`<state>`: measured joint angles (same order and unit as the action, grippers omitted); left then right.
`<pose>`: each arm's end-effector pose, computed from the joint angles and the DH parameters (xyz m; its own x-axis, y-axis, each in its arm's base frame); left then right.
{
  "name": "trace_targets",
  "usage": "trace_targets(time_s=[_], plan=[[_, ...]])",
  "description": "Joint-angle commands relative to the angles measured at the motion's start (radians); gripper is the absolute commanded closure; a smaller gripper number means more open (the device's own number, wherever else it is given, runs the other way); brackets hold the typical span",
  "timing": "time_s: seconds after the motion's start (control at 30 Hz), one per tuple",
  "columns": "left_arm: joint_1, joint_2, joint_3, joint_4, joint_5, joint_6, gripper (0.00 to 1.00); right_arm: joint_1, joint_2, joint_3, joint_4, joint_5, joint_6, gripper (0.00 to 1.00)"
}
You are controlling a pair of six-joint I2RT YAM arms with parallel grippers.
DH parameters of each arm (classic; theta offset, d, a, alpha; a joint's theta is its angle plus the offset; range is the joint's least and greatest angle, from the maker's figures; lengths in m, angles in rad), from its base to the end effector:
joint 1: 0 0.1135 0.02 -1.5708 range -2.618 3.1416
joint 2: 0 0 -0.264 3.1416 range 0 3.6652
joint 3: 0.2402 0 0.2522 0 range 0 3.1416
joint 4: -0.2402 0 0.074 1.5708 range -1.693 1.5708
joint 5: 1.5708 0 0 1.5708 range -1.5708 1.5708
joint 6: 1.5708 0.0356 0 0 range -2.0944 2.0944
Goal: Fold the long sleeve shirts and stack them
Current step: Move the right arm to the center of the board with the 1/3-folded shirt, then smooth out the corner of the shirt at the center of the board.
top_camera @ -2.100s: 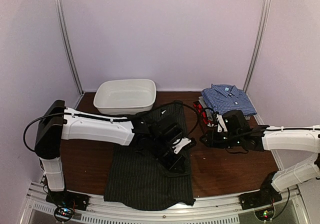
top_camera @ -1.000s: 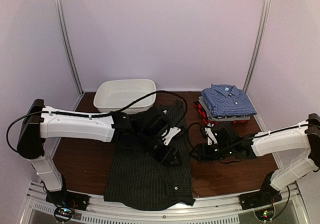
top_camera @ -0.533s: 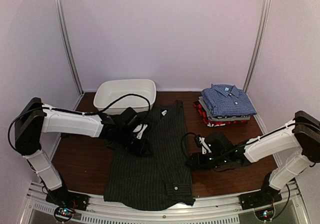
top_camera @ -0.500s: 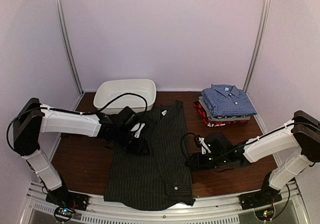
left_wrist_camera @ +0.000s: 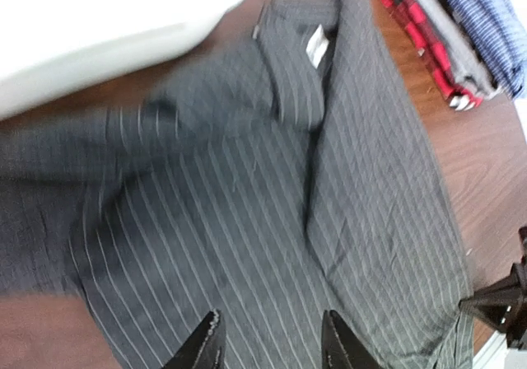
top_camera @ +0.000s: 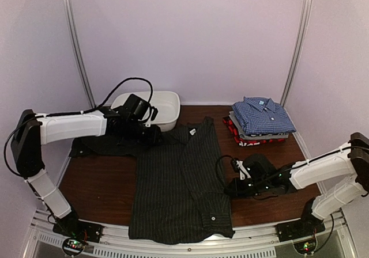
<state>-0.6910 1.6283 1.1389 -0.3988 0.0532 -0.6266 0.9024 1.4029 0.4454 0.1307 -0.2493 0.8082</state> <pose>0.2675 -0.2237 0.2299 -0.8727 -0.0381 -0.4868 0.1858 0.8960 -0.4033 0.1415 0.1933 0.1282 -0.9398 -0.0595 -0.3366 -0.2672 0.7418 0.6151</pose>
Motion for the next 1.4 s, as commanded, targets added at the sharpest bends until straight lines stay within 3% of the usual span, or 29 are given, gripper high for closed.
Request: trace_targets(time_s=[0.0,0.13,0.17,0.33,0.47,0.53,0.57,0.63,0.8,1.1,1.37], plan=[[-0.002,0.114,0.184,0.022,-0.038,0.062,0.59,-0.018,-0.098,-0.063,-0.106,0.046,-0.007,1.00],[-0.002,0.258,0.392,0.031,-0.033,0.079,0.59,-0.027,-0.166,-0.103,-0.151,0.064,0.000,0.99],[-0.002,0.301,0.443,0.043,-0.027,0.083,0.59,-0.030,-0.178,-0.111,-0.154,0.064,0.001,0.94],[-0.005,0.531,0.706,0.052,-0.031,0.105,0.59,-0.033,-0.234,-0.083,-0.209,0.091,0.001,0.51],[-0.007,0.718,0.944,0.018,-0.089,0.126,0.58,-0.031,-0.292,-0.023,-0.268,0.149,-0.001,0.29],[-0.007,0.824,1.068,-0.009,-0.109,0.135,0.58,-0.030,-0.311,0.009,-0.279,0.161,-0.004,0.04],[-0.007,0.859,1.120,-0.022,-0.123,0.137,0.58,-0.029,-0.318,0.022,-0.287,0.168,-0.005,0.01],[-0.003,0.915,1.196,-0.033,-0.158,0.135,0.56,-0.028,-0.322,0.050,-0.309,0.179,-0.012,0.00],[0.043,0.966,1.192,-0.020,-0.169,0.098,0.56,-0.027,-0.323,0.094,-0.339,0.184,-0.022,0.00],[0.171,0.909,1.084,-0.026,-0.176,0.116,0.56,-0.027,-0.314,0.111,-0.335,0.183,-0.027,0.00],[0.261,0.888,1.088,-0.056,-0.158,0.155,0.55,-0.026,-0.312,0.129,-0.355,0.189,-0.036,0.00]])
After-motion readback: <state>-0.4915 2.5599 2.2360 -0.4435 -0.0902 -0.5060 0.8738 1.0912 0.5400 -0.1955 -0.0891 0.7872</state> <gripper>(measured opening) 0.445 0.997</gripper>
